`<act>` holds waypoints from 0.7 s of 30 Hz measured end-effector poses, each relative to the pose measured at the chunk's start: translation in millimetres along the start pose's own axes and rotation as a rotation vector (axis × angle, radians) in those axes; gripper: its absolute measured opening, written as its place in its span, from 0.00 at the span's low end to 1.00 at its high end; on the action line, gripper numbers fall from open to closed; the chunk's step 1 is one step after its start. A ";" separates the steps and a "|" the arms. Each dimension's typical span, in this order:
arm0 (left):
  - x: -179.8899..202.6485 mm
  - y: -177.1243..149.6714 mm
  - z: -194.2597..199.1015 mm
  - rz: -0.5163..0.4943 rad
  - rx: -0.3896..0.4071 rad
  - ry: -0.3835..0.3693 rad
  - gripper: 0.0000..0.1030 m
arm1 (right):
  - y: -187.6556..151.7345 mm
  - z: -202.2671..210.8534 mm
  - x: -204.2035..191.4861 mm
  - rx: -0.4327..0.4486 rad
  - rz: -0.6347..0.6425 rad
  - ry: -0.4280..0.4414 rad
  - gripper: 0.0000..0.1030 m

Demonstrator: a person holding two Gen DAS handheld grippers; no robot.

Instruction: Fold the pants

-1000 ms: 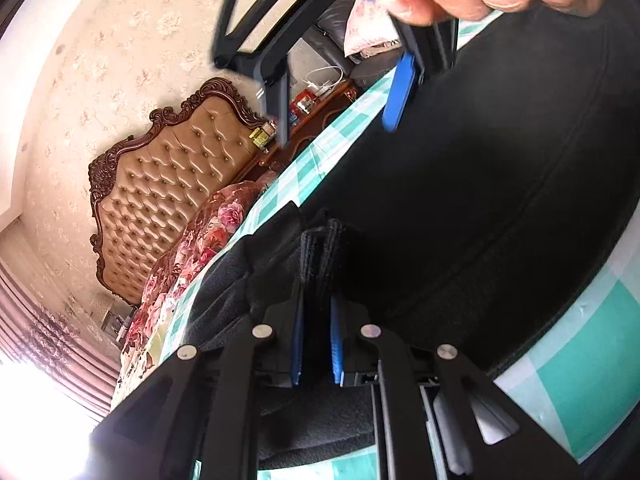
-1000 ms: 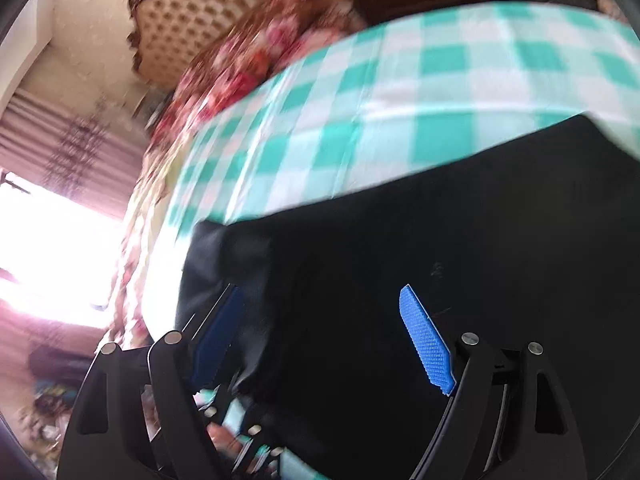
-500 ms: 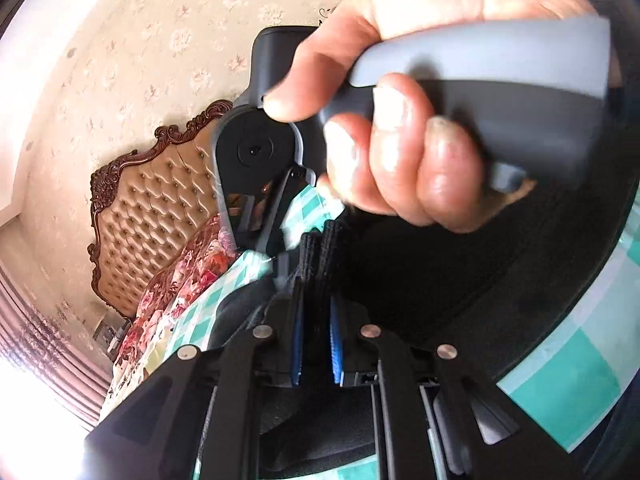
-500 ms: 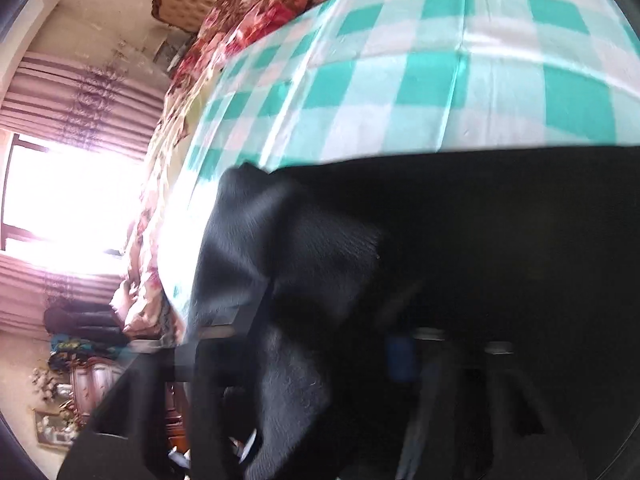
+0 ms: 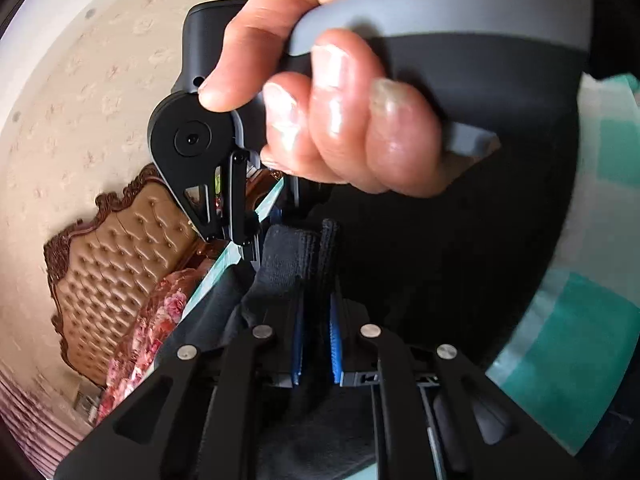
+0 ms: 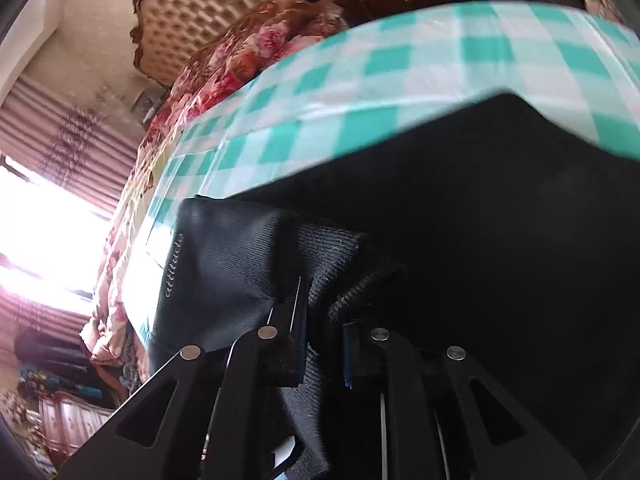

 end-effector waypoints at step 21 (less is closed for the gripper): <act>-24.8 25.3 16.5 0.286 0.082 -0.180 0.64 | -9.3 16.8 16.2 0.078 0.115 -0.151 0.14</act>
Point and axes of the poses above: each gripper's, at about its wrist camera, not at the fingertips, and z roughly against the way its jaws point, x to its right, y to its top, the point moved 8 cm from there along -z, roughly the way its jaws point, and after that the axes turned 2 degrees about x, right-handed, at the moved point
